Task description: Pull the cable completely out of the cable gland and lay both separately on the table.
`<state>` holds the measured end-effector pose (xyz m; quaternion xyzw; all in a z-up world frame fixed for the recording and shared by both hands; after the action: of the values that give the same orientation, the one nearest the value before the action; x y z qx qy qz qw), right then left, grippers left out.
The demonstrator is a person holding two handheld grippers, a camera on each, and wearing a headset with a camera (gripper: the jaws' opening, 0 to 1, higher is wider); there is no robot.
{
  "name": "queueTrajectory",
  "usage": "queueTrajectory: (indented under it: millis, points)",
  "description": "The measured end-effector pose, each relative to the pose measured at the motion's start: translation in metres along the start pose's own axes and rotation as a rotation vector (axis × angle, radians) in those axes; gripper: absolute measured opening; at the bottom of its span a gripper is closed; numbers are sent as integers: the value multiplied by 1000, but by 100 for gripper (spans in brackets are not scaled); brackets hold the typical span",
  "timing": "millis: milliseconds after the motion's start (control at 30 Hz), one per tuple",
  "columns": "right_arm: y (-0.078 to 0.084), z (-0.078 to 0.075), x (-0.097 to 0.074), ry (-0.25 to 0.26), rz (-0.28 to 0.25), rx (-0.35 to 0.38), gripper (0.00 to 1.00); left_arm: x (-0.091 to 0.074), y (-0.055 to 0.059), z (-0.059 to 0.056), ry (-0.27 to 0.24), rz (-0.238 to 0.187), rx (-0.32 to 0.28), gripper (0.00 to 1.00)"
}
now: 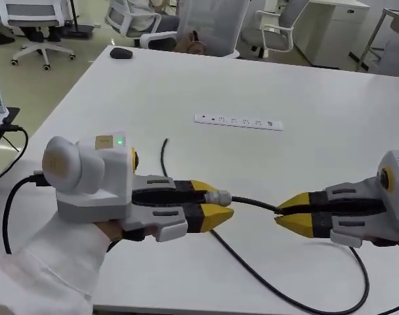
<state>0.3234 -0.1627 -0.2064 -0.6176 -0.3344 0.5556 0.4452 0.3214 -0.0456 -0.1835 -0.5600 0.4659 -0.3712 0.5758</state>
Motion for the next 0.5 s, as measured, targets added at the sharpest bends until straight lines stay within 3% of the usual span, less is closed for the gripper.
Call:
queueTrajectory:
  millis: [500]
  points:
    - [4, 3, 2, -4, 17, 10, 6, 0, 0, -1, 5, 2, 2, 17]
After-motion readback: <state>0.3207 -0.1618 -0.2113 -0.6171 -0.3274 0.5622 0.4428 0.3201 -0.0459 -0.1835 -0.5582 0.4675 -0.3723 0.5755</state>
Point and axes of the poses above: the centre of the closed fingertips' face, and the gripper's own axes: x roughly forward along the fingers, z roughly to its left, y roughly out of its underside, the point moved 3 cm from there along -x, roughly backward along the fingers, and after that the axes turned 6 degrees about x, right-handed, at the moved point
